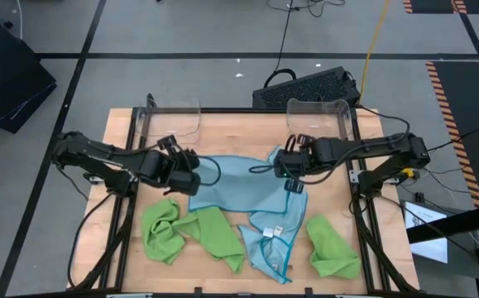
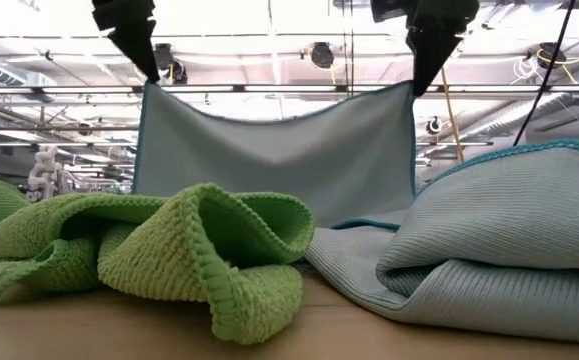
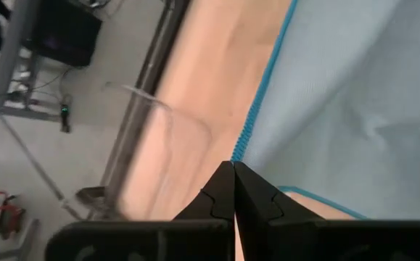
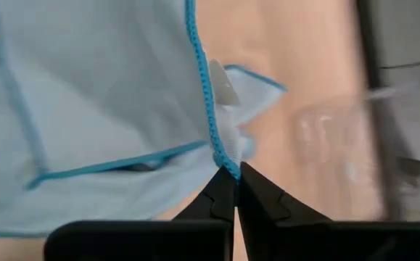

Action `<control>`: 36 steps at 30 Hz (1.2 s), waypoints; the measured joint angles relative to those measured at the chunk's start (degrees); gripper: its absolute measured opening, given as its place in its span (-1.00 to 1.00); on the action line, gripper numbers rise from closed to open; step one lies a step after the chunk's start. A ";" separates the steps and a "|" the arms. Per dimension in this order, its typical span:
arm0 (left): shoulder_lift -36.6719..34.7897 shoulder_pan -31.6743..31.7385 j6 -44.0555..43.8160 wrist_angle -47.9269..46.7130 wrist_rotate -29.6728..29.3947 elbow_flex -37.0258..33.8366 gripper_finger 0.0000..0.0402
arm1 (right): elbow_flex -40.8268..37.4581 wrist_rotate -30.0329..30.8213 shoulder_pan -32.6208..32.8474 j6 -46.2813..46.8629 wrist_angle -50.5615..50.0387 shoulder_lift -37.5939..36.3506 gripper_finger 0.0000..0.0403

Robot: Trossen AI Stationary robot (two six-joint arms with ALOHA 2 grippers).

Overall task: Fold microfiber towels
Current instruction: Fold the top left blue microfiber cloth

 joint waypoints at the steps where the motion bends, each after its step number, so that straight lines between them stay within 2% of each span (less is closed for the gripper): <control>1: 0.00 -0.73 -0.45 0.75 0.34 -0.86 -1.00 | -0.69 -1.11 0.44 0.14 0.89 0.00 -0.99; 6: 0.02 -4.19 -2.62 4.27 1.53 -4.37 -1.00 | -3.79 -6.11 2.30 2.02 3.95 0.02 -0.99; 14: 0.00 -8.87 -8.30 5.46 2.57 -6.71 -1.00 | -6.50 -9.10 5.37 6.35 6.74 0.02 -0.99; 25: 0.00 -11.88 -11.60 10.47 2.58 -10.68 -1.00 | -13.67 -13.71 6.76 7.72 14.72 0.02 -0.99; 33: 0.00 -13.12 -12.07 10.88 2.56 -11.08 -1.00 | -17.54 -19.53 7.42 9.22 20.27 0.02 -0.99; 36: 0.00 -13.47 -12.72 11.14 2.69 -11.08 -1.00 | -18.86 -19.57 7.86 10.18 21.70 0.02 -0.99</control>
